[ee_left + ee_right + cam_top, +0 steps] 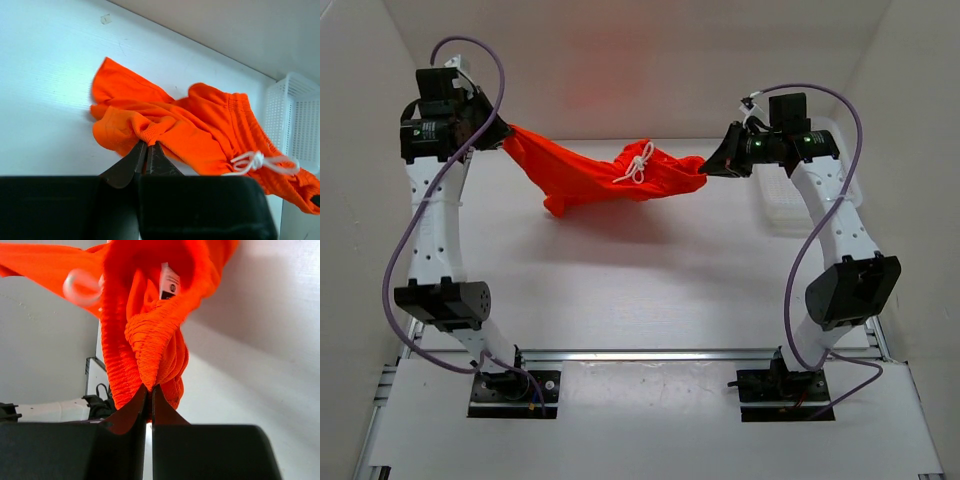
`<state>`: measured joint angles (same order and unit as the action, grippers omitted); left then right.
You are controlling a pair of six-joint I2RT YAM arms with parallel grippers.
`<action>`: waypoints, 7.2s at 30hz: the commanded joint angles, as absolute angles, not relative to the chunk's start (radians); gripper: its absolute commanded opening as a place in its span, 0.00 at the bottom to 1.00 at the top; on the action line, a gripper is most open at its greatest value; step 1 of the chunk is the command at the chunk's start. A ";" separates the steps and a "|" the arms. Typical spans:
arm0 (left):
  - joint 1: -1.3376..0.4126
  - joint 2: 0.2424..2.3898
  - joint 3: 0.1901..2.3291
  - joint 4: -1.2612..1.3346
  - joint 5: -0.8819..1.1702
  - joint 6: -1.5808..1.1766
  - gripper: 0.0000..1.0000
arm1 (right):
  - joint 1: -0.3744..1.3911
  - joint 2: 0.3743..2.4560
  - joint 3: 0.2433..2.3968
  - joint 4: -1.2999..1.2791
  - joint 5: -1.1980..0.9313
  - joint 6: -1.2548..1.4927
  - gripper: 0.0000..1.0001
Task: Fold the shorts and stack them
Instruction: Flatten the shorts out
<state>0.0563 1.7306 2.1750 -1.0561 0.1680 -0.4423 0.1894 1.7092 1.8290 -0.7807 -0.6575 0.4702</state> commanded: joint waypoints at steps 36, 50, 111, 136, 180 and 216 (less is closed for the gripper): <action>-0.093 1.342 0.957 -0.807 0.322 -0.534 0.63 | 0.293 1.124 0.910 -0.950 -0.080 0.508 0.51; -0.206 1.752 1.009 -0.640 0.261 -0.578 0.87 | 0.393 1.483 0.879 -0.671 -0.181 0.465 0.74; 0.012 1.357 0.833 -0.854 0.098 -0.733 0.96 | 0.376 1.516 1.209 -0.764 -0.256 0.446 0.00; -0.006 1.305 0.925 -0.842 0.141 -0.706 0.10 | 0.347 1.365 0.867 -0.638 -0.376 0.520 0.98; 0.074 1.180 1.205 -0.851 0.181 -0.546 0.10 | 0.158 1.266 1.113 -0.658 -0.375 0.429 0.00; -0.370 2.204 2.024 -0.956 0.133 -0.430 0.94 | 0.167 1.517 1.071 -0.678 -0.118 0.518 0.71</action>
